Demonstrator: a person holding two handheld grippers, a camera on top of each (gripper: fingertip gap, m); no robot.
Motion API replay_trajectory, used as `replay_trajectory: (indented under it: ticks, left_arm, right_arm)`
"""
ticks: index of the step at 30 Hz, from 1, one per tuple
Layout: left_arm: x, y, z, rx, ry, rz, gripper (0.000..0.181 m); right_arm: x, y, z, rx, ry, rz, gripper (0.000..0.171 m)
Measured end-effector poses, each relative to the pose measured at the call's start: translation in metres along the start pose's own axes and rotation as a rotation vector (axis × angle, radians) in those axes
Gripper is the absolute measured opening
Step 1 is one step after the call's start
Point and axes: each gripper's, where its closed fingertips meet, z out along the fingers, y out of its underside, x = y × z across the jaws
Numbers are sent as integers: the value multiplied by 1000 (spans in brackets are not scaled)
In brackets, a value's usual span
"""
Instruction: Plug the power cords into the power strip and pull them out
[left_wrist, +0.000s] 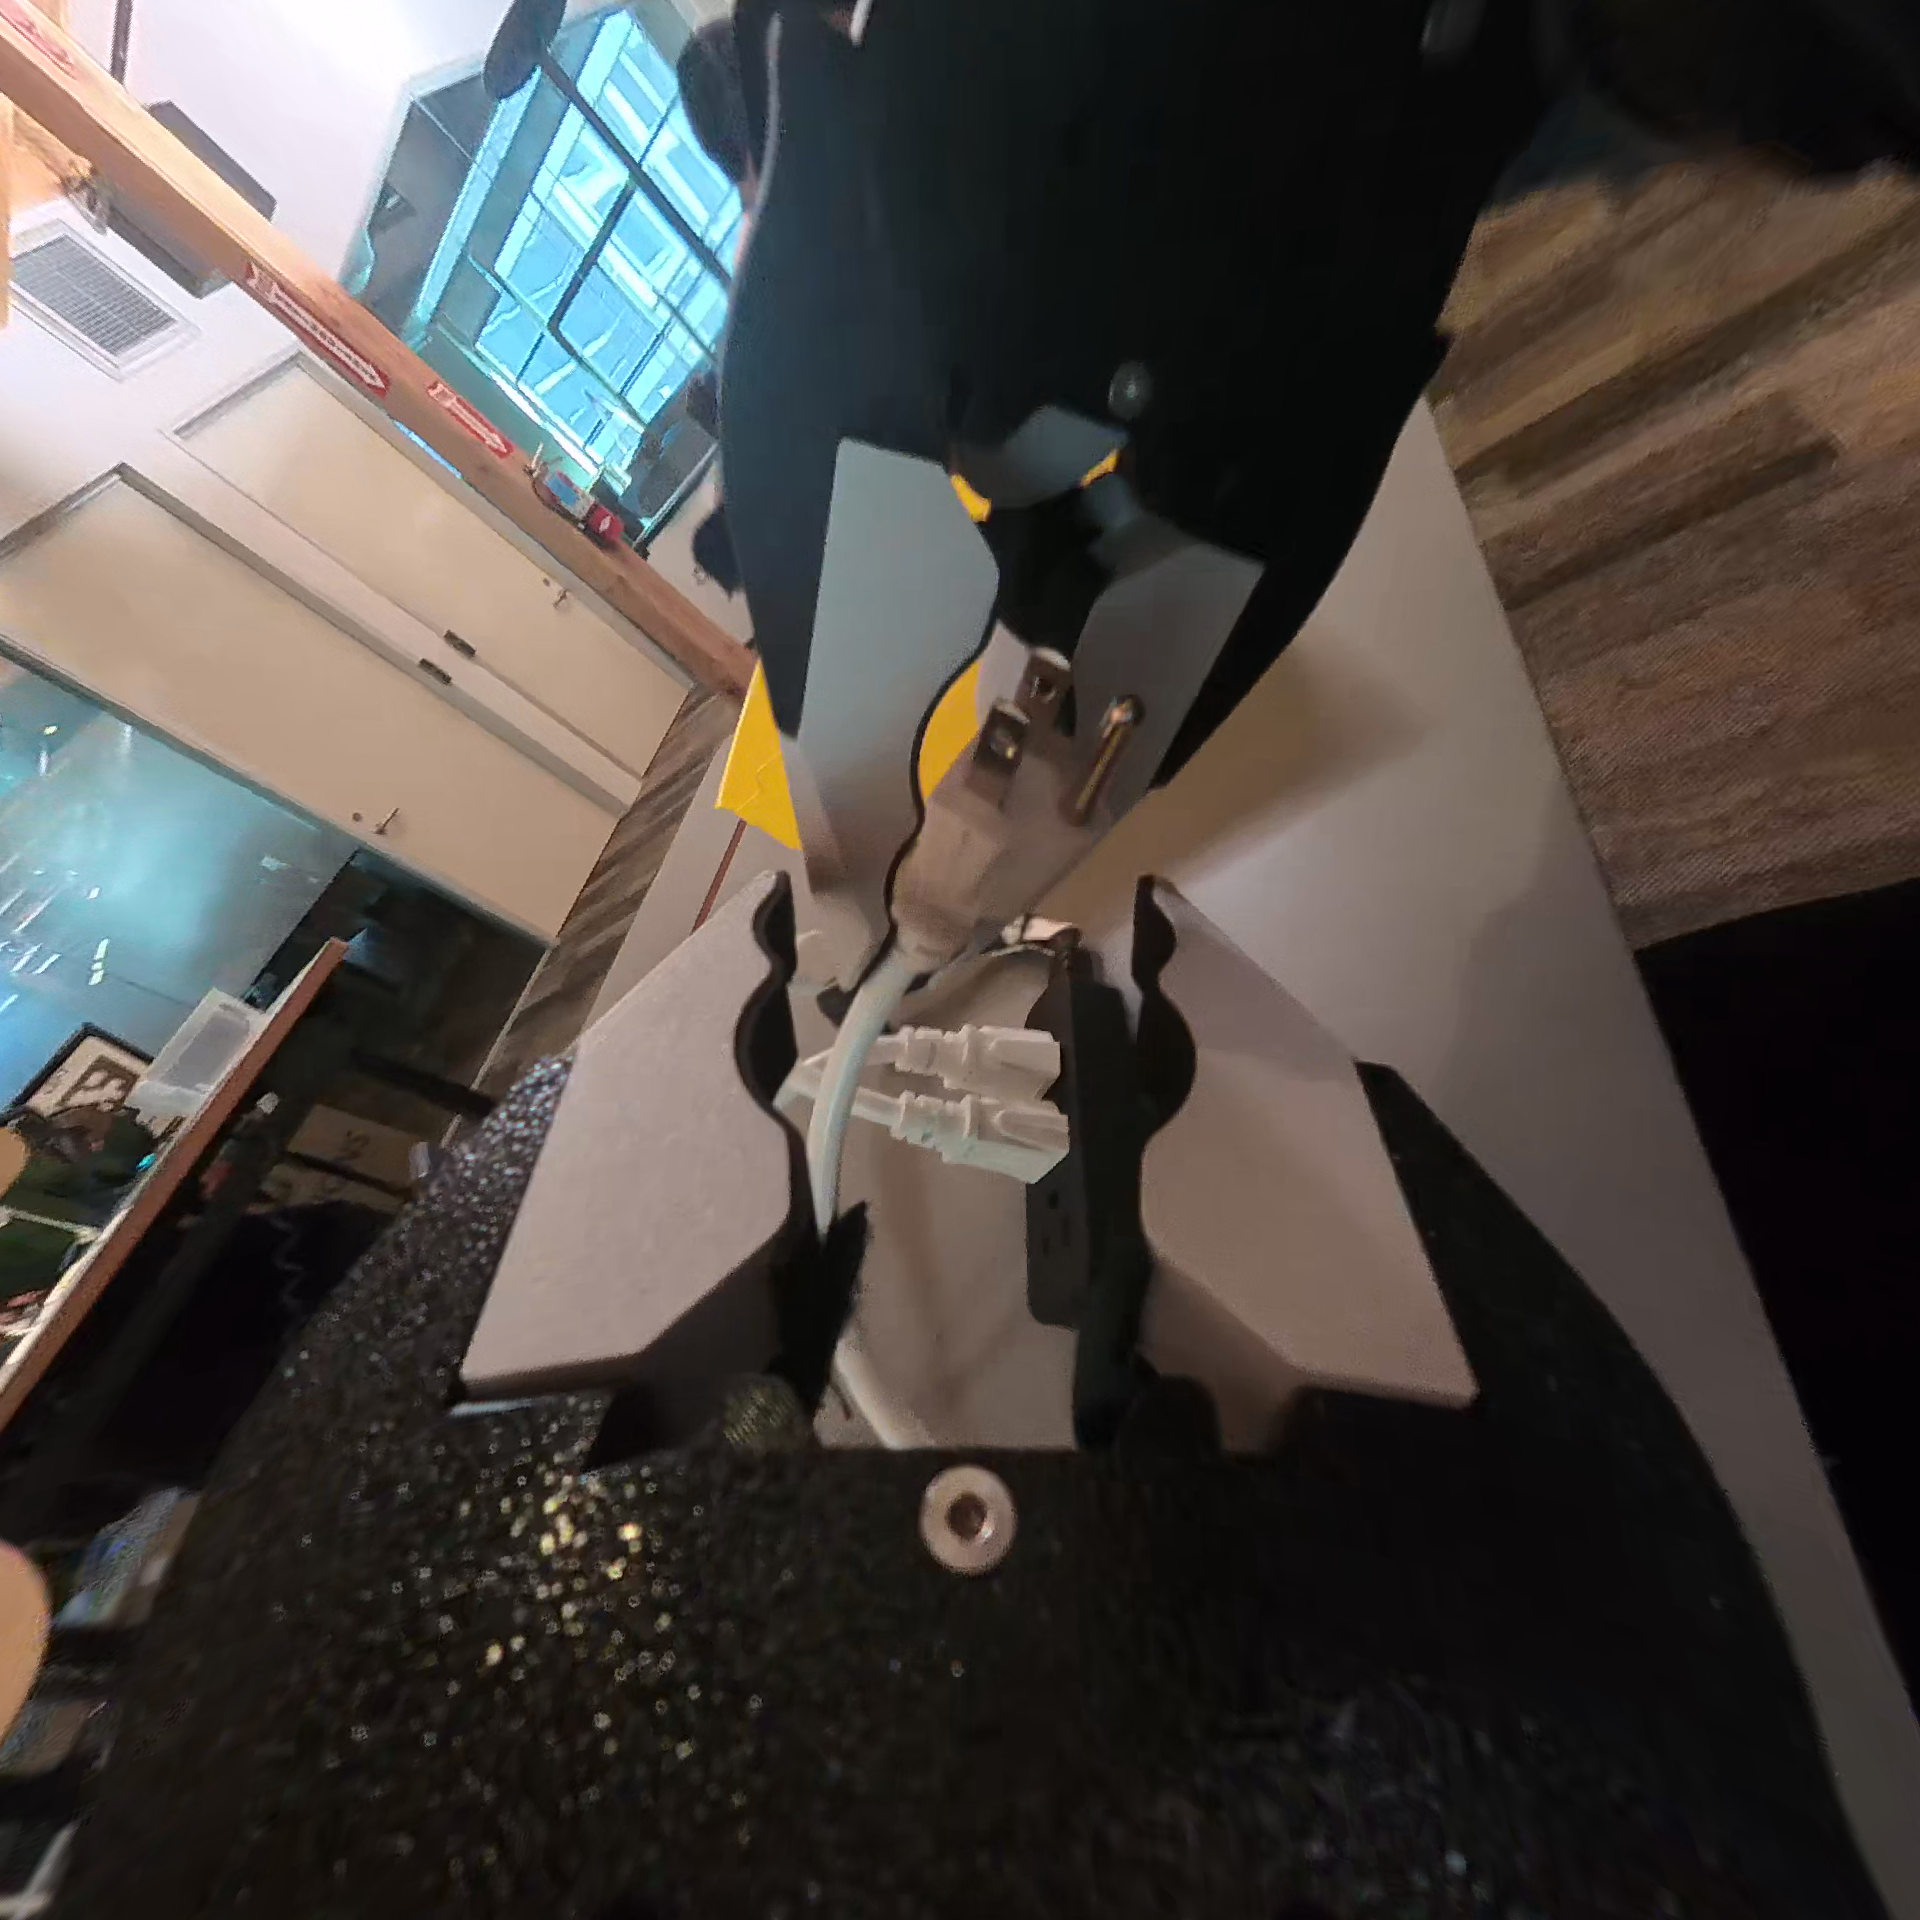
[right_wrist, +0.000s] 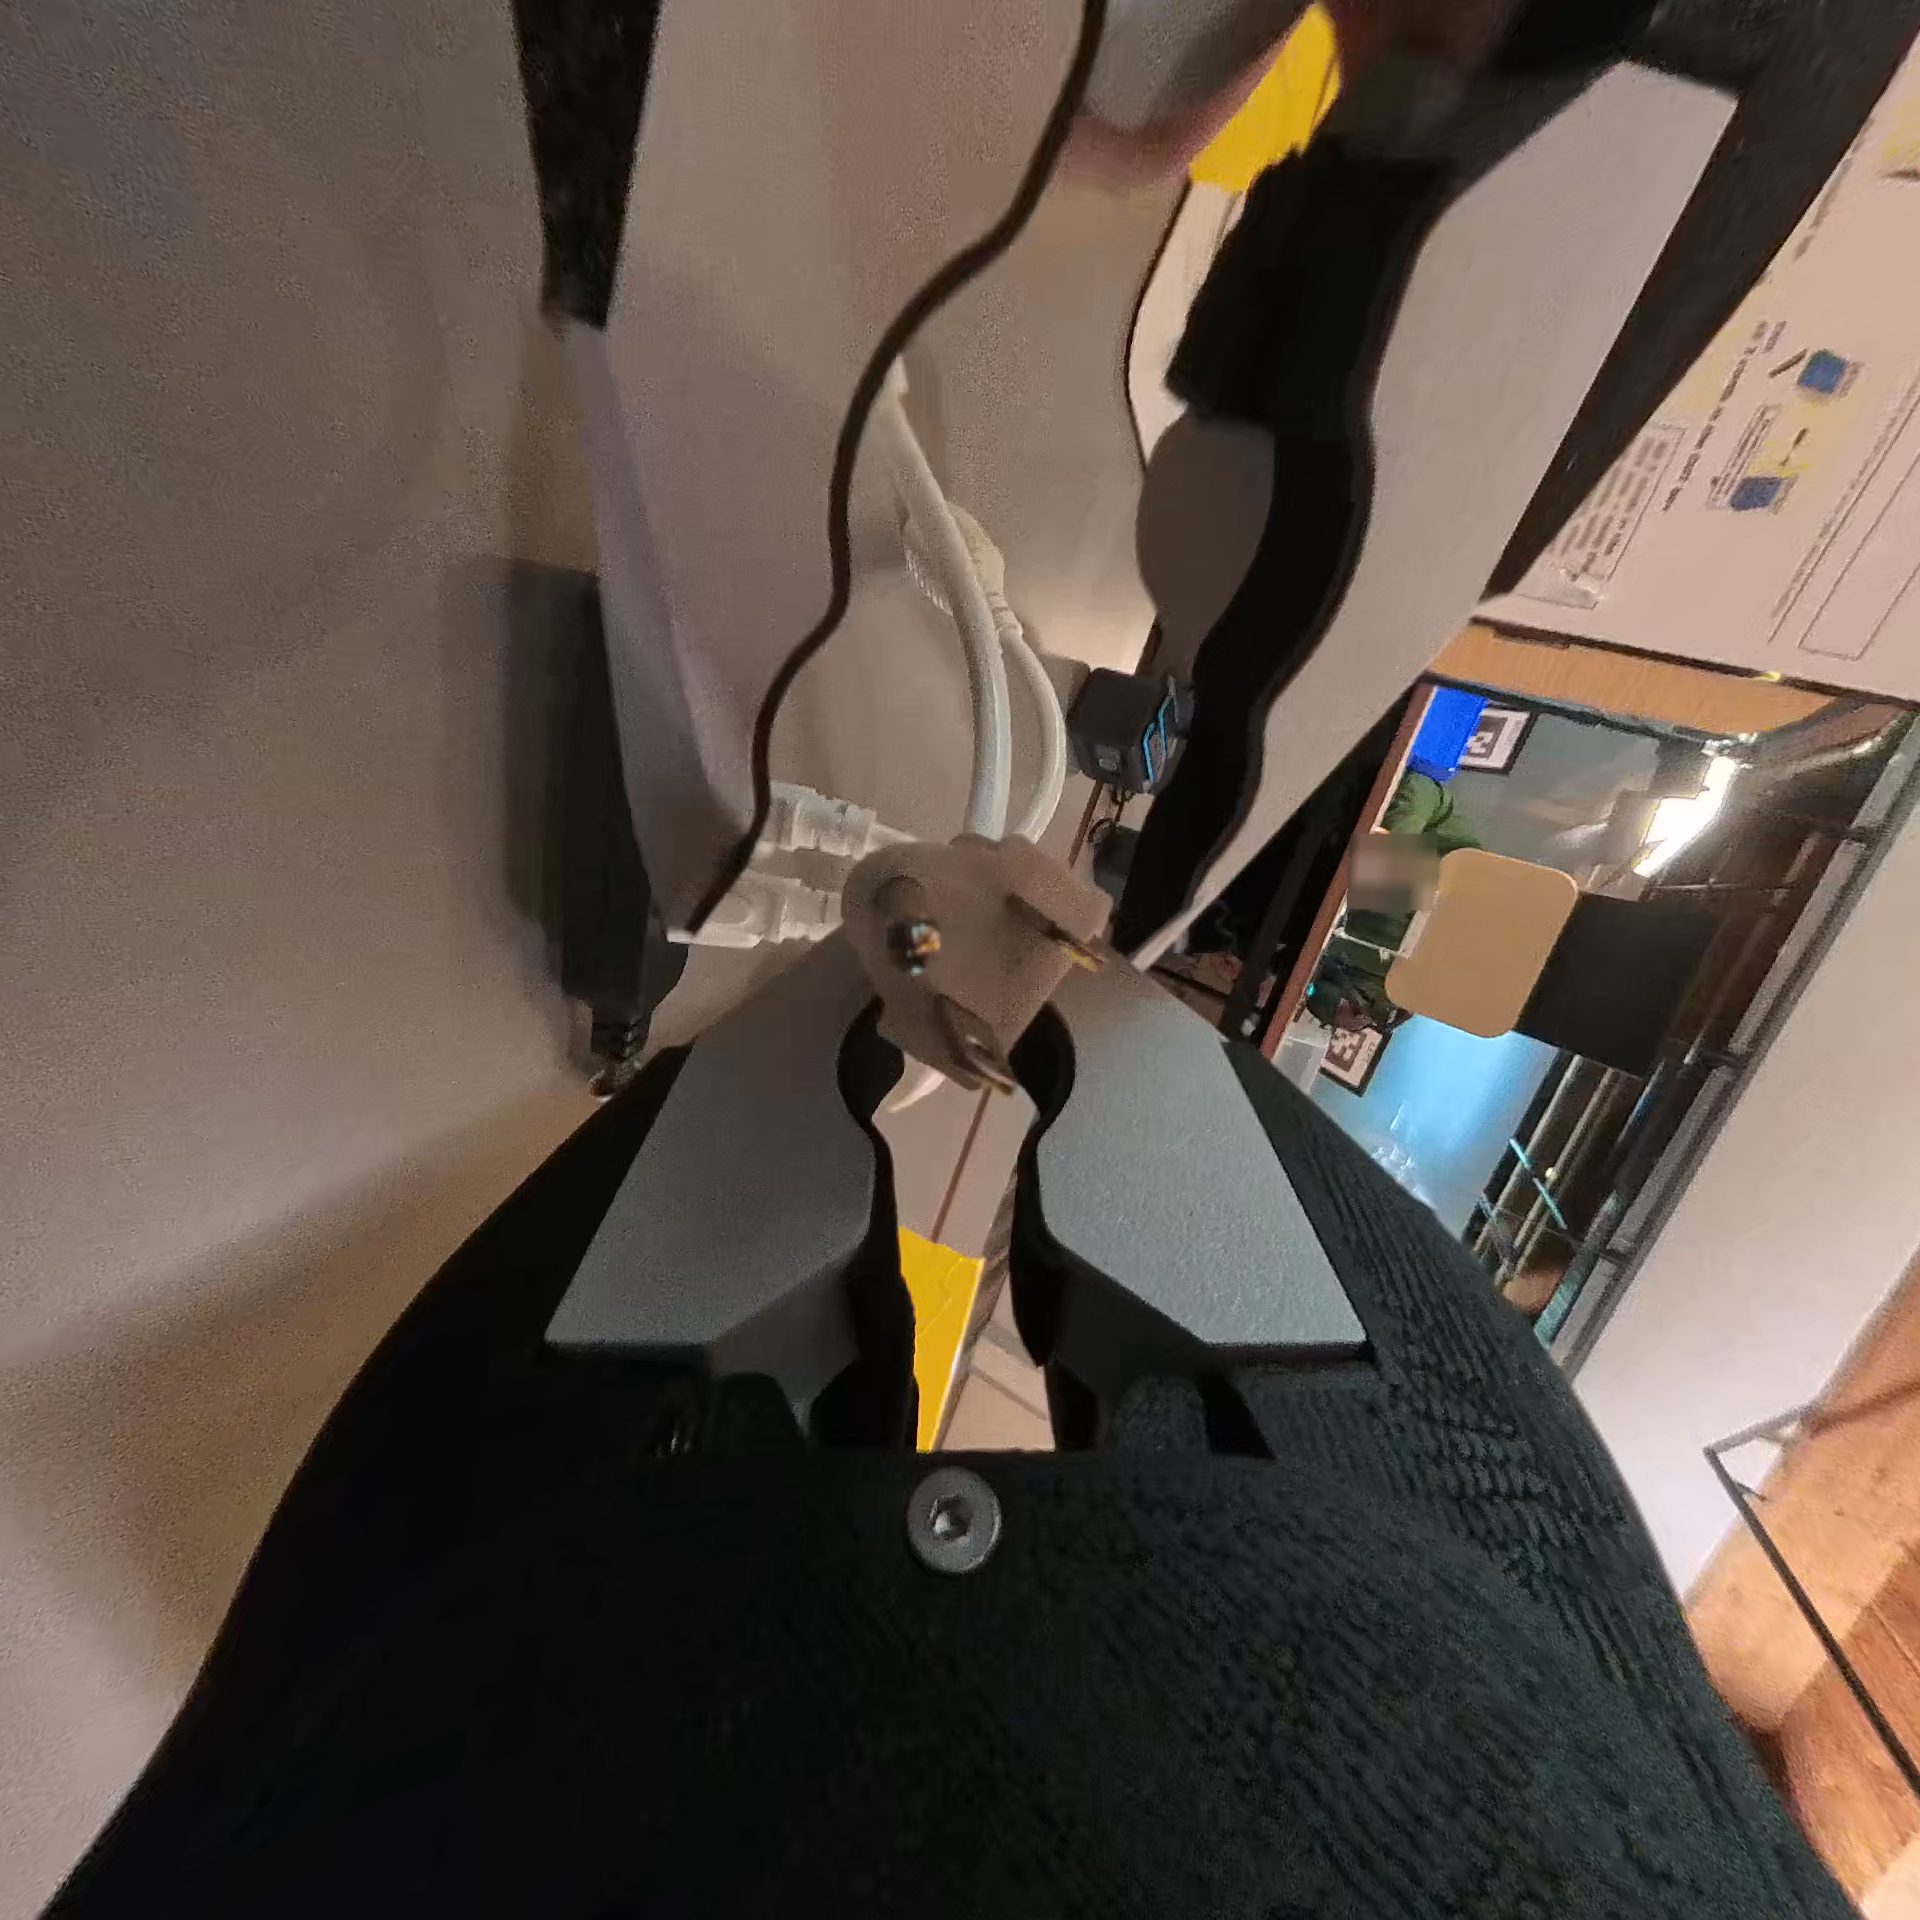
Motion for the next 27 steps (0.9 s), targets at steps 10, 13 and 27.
replay_trajectory:
  ticks: [10,13,27]
  left_arm:
    - [-20,49,-13,-151,-61,-103,76]
    - [-22,82,-12,-283,-45,-93,76]
    - [-36,29,-40,159,25,-824,61]
  right_arm:
    - [5,-10,6,162,32,116,12]
    - [9,-20,5,238,69,133,11]
    - [30,-30,10,248,219,132,6]
